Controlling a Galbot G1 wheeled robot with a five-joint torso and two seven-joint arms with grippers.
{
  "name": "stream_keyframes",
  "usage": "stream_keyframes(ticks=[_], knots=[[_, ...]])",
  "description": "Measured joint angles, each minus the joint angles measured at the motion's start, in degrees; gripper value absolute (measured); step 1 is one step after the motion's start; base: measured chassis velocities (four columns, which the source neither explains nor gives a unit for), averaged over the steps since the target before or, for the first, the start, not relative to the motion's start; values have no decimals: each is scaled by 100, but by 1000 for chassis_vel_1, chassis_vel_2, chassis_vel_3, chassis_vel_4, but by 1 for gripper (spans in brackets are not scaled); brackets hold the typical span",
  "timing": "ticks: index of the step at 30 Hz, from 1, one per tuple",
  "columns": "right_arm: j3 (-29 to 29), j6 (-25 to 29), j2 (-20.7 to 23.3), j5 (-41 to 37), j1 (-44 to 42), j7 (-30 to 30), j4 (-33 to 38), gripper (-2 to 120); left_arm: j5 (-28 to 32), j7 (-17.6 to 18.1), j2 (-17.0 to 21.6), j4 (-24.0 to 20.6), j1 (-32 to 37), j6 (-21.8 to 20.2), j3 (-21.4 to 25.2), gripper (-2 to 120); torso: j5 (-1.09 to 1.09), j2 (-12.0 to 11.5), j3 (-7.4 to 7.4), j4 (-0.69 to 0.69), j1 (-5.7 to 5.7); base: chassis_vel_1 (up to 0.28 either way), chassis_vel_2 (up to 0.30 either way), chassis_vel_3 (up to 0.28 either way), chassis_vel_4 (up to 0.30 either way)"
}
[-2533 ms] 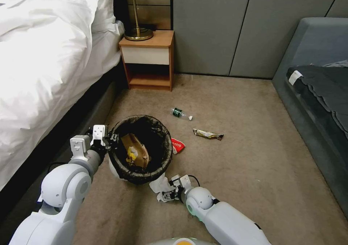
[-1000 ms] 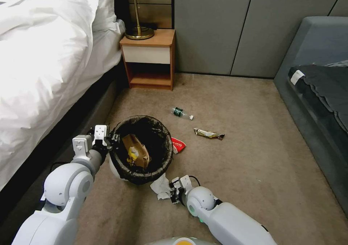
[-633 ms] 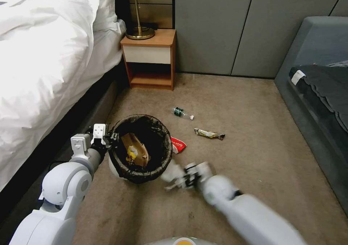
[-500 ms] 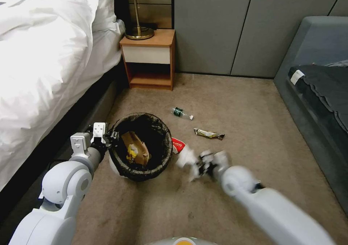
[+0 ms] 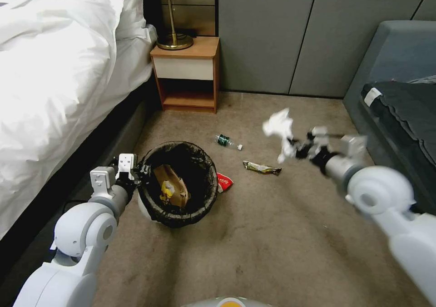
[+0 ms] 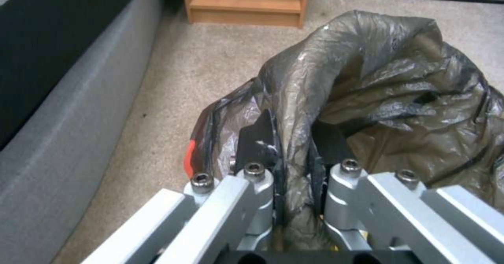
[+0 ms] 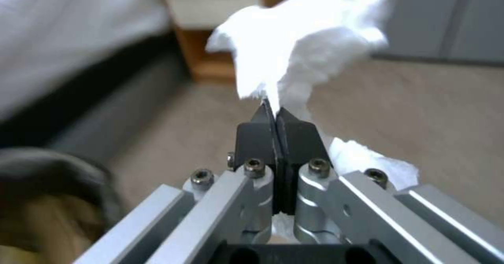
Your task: Pick up the trash bin, then pick up the garbage from the floor and place it into the trash bin.
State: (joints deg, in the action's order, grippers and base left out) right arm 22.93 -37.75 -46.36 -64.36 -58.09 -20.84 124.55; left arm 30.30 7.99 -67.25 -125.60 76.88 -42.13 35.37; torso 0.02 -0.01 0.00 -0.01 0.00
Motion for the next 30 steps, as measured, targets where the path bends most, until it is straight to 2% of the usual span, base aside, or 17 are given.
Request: stream_keyframes(ticks=[1, 2, 3, 5, 6, 8, 9, 10, 13, 14, 15, 16, 17, 18, 21, 25, 30], knots=[[72, -13, 96, -436, 228, -129, 260, 0, 0, -5, 5, -2, 10, 0, 4, 6, -3, 0, 0, 1, 0, 0, 0, 0, 0], [72, -13, 96, -436, 228, -129, 260, 0, 0, -5, 5, -2, 10, 0, 4, 6, -3, 0, 0, 1, 0, 0, 0, 0, 0], [68, -20, 157, -757, 424, -214, 403, 0, -1, -7, 7, -2, 11, 0, 8, 6, -3, 0, 0, 0, 0, 0, 0, 0, 0], [-206, -79, 257, -1737, 1331, -543, 725, 0, 2, -13, -1, -2, 7, 0, 38, 6, -3, 0, 0, 0, 0, 0, 0, 0, 0], [-206, -79, 257, -1737, 1331, -543, 725, 0, 2, -13, -1, -2, 7, 0, 38, 6, -3, 0, 0, 0, 0, 0, 0, 0, 0], [-940, -137, 96, -2675, 2373, -931, 841, 0, 18, -28, 6, 32, -4, 0, 63, 6, -3, 0, 0, 3, 0, 0, 0, 0, 0], [-1306, -137, 5, -2834, 2677, -1002, 831, 0, 20, -31, 15, 55, -16, 0, 83, 6, -4, 0, 0, 2, 0, 0, 0, 0, 0], [-1306, -137, 5, -2834, 2677, -1002, 831, 0, 20, -31, 15, 55, -16, 0, 83, 6, -4, 0, 0, 2, 0, 0, 0, 0, 0], [-2304, -132, -278, -3041, 3375, -1110, 672, 0, 25, -32, 27, 100, -54, 0, 102, 6, -4, 0, 0, 2, 0, 0, 0, 0, 0], [-2304, -132, -278, -3041, 3375, -1110, 672, 0, 25, -32, 27, 100, -54, 0, 102, 6, -4, 0, 0, 2, 0, 0, 0, 0, 0], [-2701, -111, -411, -3046, 3593, -1131, 573, 0, 25, -33, 23, 111, -63, 0, 102, 6, -3, 0, 0, 1, 0, 0, 0, 0, 0], [-2755, -108, -426, -3046, 3614, -1134, 561, 0, 26, -34, 21, 112, -64, 0, 101, 6, -3, 0, 0, 1, 0, 0, 0, 0, 0], [-3228, -86, -578, -3007, 3752, -1169, 430, 0, 22, -35, 6, 123, -67, 0, 94, 6, -4, 0, 0, 1, 0, 0, 0, 0, 0], [-3228, -86, -578, -3007, 3752, -1169, 430, 0, 22, -35, 6, 123, -67, 0, 94, 6, -4, 0, 0, 1, 0, 0, 0, 0, 0], [-3874, -72, -878, -2786, 3790, -1238, 178, 0, 8, -37, 2, 144, -63, 0, 90, 6, -2, 0, 0, 0, 0, 0, 0, 0, 0], [-4340, -74, -1227, -2470, 3648, -1302, -135, 0, 1, -39, 15, 164, -61, 0, 102, 6, -3, 0, 0, 2, 0, 0, 0, 0, 0], [-4574, -84, -1321, -2220, 3407, -1290, -288, 0, 0, -38, 17, 165, -62, 0, 121, 6, -3, 0, 0, 0, 0, 0, 0, 0, 0]])
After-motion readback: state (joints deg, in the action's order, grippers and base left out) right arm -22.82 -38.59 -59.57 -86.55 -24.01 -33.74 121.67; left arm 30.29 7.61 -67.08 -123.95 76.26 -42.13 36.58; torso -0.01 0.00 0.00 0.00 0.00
